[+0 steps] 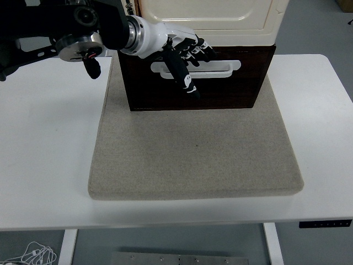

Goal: Open the drawer under the combination cabinet

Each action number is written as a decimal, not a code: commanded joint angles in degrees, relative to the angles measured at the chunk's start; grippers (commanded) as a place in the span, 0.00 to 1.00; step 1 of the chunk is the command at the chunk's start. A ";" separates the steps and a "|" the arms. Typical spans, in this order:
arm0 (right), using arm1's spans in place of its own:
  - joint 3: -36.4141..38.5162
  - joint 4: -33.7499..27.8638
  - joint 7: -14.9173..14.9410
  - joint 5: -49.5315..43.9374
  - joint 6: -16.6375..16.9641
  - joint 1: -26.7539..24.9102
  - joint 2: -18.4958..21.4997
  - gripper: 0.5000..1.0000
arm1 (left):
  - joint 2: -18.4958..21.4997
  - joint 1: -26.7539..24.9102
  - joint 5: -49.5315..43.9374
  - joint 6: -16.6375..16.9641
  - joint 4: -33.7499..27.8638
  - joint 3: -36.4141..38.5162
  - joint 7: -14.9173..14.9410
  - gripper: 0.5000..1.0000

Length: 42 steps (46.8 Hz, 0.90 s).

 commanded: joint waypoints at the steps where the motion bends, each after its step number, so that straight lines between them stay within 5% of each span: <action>1: 0.04 0.00 0.00 0.02 0.00 0.00 0.00 0.85 | -0.97 0.40 0.01 -0.08 1.36 0.00 0.14 1.00; 42: 0.04 0.00 0.00 0.02 0.00 0.00 0.00 0.85 | -5.46 4.35 3.17 -0.16 6.63 0.18 0.14 1.00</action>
